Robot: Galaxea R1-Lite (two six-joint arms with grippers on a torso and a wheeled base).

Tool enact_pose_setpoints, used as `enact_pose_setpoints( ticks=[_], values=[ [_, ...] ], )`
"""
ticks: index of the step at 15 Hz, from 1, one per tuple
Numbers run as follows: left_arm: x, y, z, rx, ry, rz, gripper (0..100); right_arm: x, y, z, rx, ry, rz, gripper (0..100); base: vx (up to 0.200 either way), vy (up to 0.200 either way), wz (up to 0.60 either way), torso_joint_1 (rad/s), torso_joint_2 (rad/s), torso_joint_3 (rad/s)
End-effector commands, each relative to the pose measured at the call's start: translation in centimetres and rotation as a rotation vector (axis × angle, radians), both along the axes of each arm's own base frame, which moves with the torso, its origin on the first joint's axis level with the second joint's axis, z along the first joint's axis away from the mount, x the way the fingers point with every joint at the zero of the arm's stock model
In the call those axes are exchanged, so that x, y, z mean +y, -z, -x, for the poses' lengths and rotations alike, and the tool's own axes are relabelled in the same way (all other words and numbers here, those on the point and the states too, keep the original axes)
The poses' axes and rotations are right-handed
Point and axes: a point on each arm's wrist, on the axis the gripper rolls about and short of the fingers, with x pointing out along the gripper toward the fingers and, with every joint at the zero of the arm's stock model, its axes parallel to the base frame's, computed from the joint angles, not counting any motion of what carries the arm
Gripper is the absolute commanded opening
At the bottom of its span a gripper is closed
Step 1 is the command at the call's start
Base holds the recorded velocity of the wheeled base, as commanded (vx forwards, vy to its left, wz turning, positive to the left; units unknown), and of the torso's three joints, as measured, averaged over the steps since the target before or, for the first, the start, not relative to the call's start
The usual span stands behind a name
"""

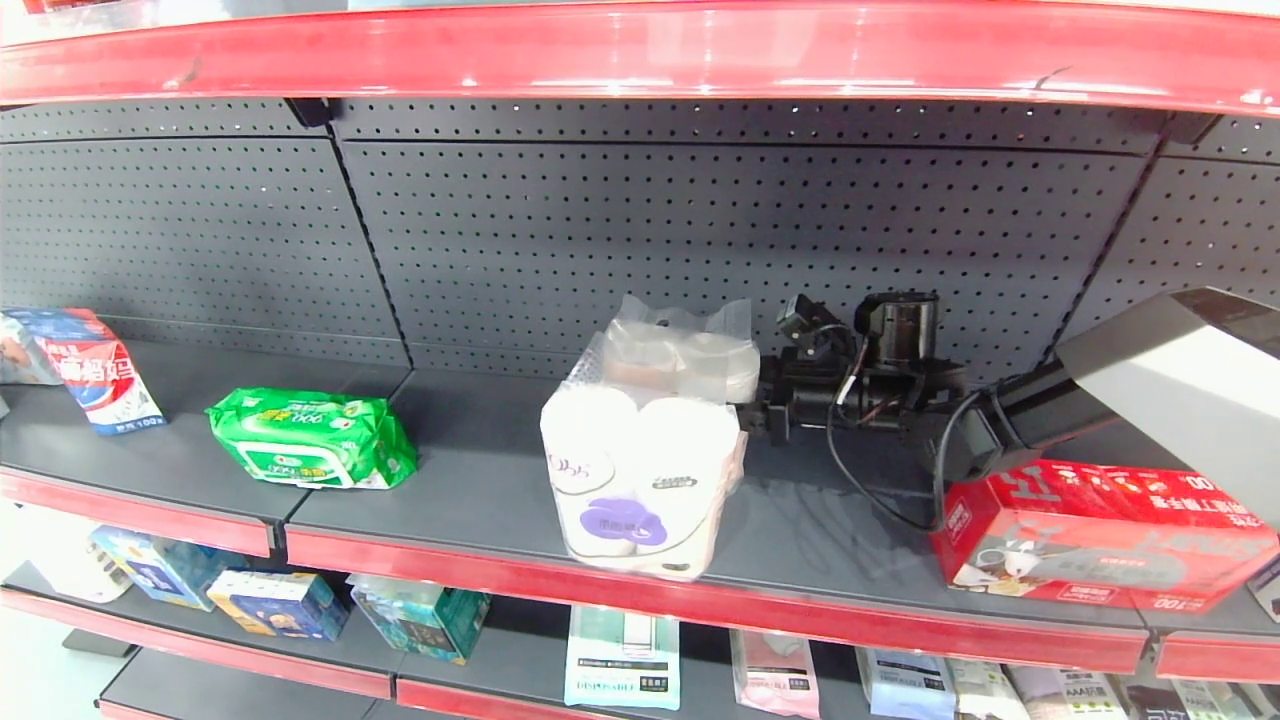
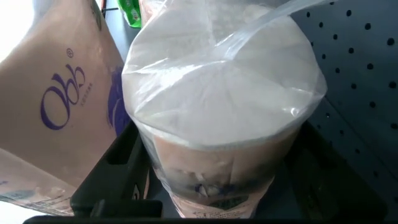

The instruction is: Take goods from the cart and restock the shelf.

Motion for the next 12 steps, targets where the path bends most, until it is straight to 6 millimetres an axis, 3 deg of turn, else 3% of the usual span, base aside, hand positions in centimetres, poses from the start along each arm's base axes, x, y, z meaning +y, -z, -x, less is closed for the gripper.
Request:
enact_pose_setpoints(
  ticks=[1, 12],
  values=[
    [0.0, 0.0, 0.0, 0.0, -0.001, 0.001, 100, -0.02, -0.03, 0.21, 0.004, -0.002, 0.001, 0, 0.0, 0.0, 0.0, 0.0, 0.0, 0.0],
    [0.0, 0.0, 0.0, 0.0, -0.002, -0.001, 100, -0.08, -0.22, 0.5, -0.003, -0.023, 0.0, 0, 0.0, 0.0, 0.0, 0.0, 0.0, 0.0]
  ],
)
